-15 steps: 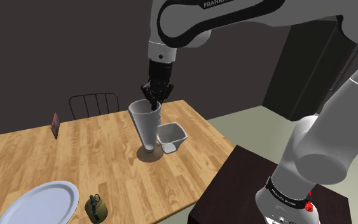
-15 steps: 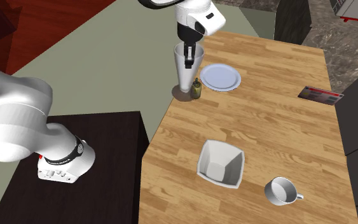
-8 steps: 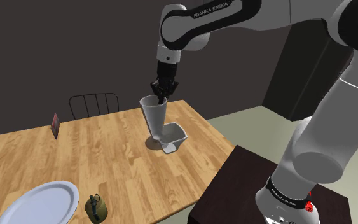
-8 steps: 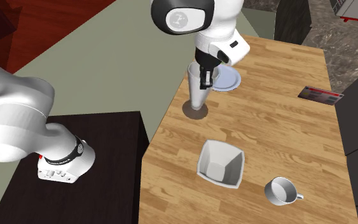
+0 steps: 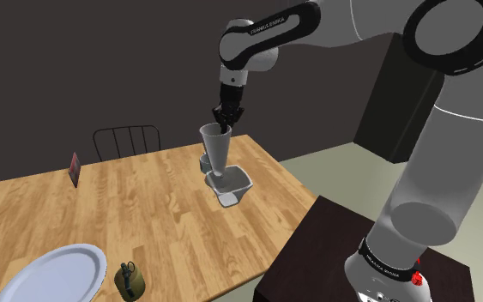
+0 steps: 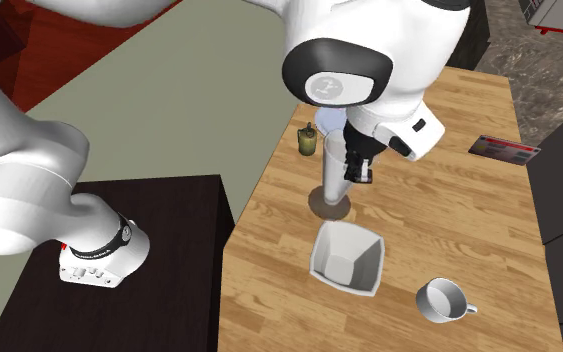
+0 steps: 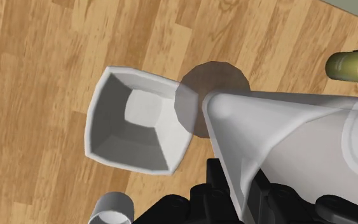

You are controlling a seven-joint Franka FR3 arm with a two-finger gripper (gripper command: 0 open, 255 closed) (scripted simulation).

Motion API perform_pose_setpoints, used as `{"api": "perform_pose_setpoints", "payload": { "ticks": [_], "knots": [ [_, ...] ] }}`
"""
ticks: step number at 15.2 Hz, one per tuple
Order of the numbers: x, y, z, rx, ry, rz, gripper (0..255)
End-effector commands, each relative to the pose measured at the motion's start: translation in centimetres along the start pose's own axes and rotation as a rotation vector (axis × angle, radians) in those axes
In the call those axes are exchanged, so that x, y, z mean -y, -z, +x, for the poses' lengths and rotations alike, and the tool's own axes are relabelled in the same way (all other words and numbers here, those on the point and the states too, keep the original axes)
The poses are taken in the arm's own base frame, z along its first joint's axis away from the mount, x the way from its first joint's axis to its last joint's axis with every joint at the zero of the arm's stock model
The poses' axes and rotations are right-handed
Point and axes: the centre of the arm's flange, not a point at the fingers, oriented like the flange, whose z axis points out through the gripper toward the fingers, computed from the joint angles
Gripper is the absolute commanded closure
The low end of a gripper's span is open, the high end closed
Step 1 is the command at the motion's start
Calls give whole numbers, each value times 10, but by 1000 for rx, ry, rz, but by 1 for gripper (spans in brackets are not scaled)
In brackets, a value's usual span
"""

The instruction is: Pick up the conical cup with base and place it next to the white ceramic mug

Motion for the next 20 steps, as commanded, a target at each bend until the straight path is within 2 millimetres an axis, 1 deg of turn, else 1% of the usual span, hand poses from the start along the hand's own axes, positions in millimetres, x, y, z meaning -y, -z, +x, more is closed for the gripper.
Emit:
{"api": "perform_pose_setpoints", "payload": {
  "ticks": [1, 19, 20],
  "knots": [
    [-23, -3, 12, -1, 2, 0, 255],
    [-220, -36, 142, -1, 2, 0, 255],
    [-236, -39, 152, -1, 2, 0, 255]
  ]
}}
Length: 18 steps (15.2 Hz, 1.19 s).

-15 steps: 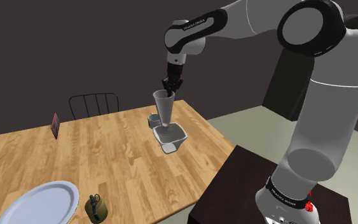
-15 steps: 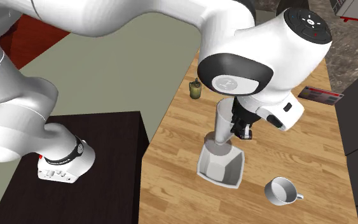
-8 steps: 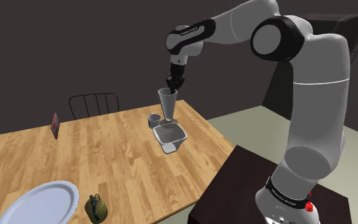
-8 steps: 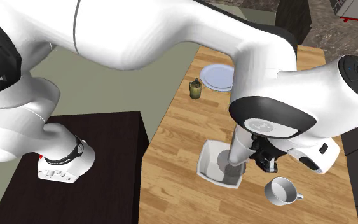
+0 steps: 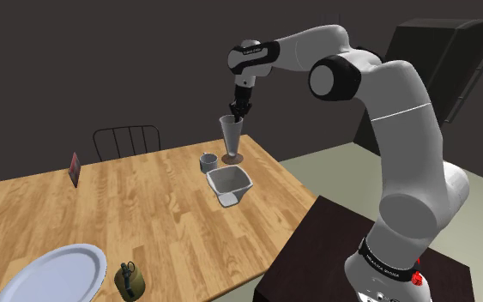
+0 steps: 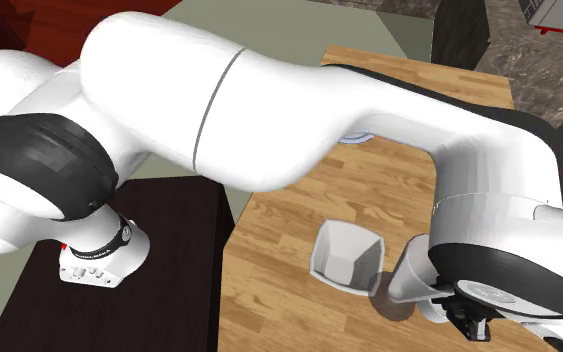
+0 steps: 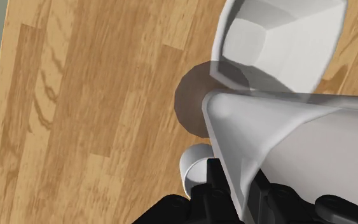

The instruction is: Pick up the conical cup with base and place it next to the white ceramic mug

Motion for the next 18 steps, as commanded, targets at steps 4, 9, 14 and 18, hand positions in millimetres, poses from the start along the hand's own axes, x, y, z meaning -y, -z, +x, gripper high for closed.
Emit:
{"api": "perform_pose_setpoints", "payload": {
  "ticks": [4, 9, 14, 18],
  "knots": [
    [-20, -25, 8, -1, 2, 0, 255],
    [-24, -51, 9, -1, 2, 0, 255],
    [-28, -77, 9, -1, 2, 0, 255],
    [-32, -98, 9, -1, 2, 0, 255]
  ]
}}
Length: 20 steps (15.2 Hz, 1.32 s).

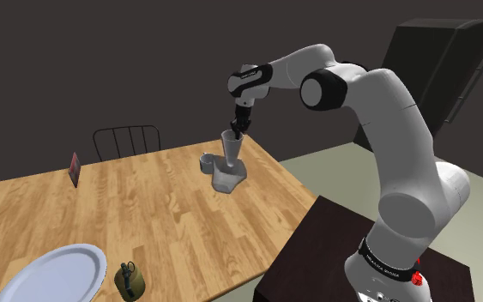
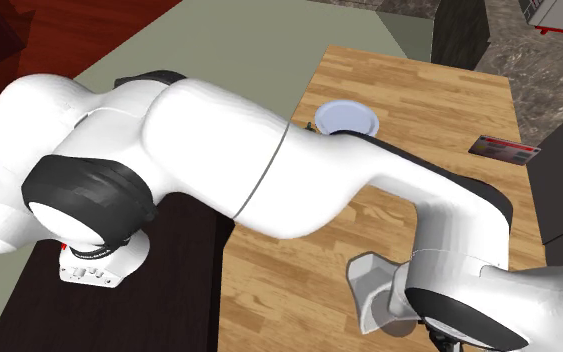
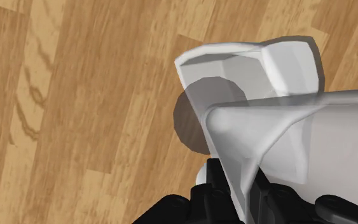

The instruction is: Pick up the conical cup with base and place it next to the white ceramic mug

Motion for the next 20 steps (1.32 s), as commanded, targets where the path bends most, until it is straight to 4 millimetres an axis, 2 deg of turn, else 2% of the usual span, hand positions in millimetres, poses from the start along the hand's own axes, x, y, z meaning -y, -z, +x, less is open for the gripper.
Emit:
{"api": "perform_pose_setpoints", "payload": {
  "ticks": [1, 8, 16, 17, 20],
  "knots": [
    [-1, -11, -1, 2, 1, 1, 255],
    [-6, -48, 0, 2, 1, 1, 255],
    [-7, -50, 0, 2, 1, 1, 255],
    [-8, -51, -1, 1, 1, 2, 0],
    [-5, -54, 0, 2, 1, 2, 0]
  ]
}}
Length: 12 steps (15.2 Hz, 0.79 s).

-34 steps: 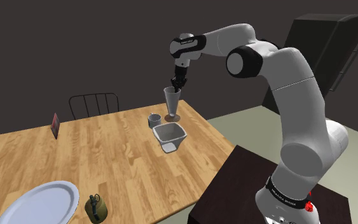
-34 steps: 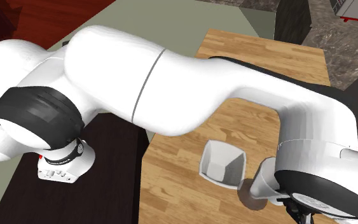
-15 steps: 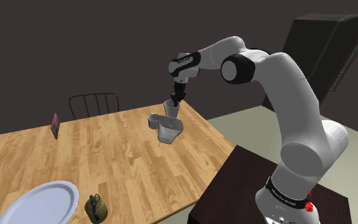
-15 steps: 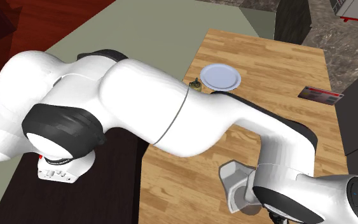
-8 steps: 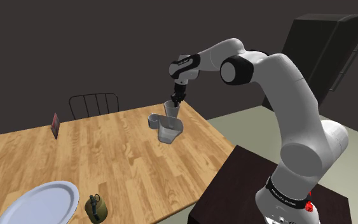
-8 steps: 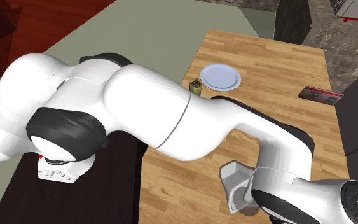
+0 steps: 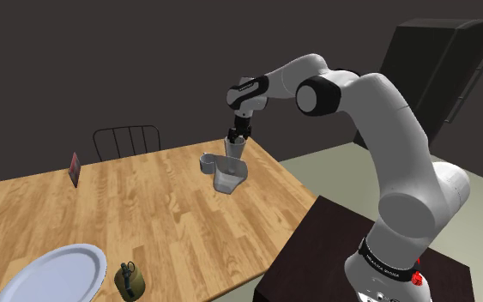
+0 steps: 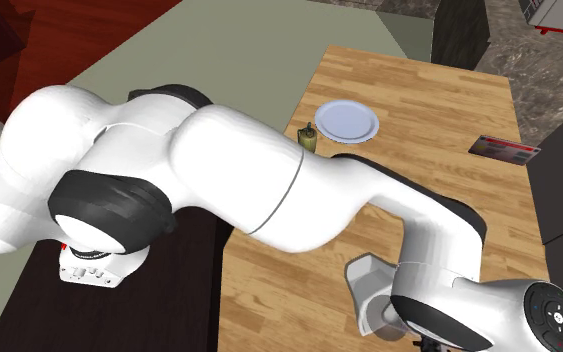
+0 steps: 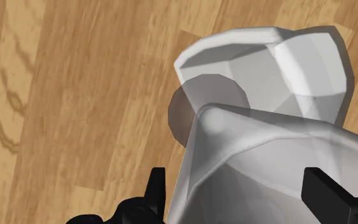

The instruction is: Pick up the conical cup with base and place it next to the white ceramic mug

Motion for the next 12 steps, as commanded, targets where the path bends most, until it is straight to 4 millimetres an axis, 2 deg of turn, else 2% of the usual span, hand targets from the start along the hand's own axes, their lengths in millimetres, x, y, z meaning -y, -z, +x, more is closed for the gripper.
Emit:
{"api": "perform_pose_setpoints", "payload": {
  "ticks": [1, 2, 6, 12],
  "knots": [
    [1, -1, 0, 1, 0, 1, 0],
    [-1, 3, -1, 2, 0, 0, 0],
    [-1, 53, -1, 2, 0, 0, 0],
    [-1, 53, -1, 2, 0, 0, 0]
  ]
}}
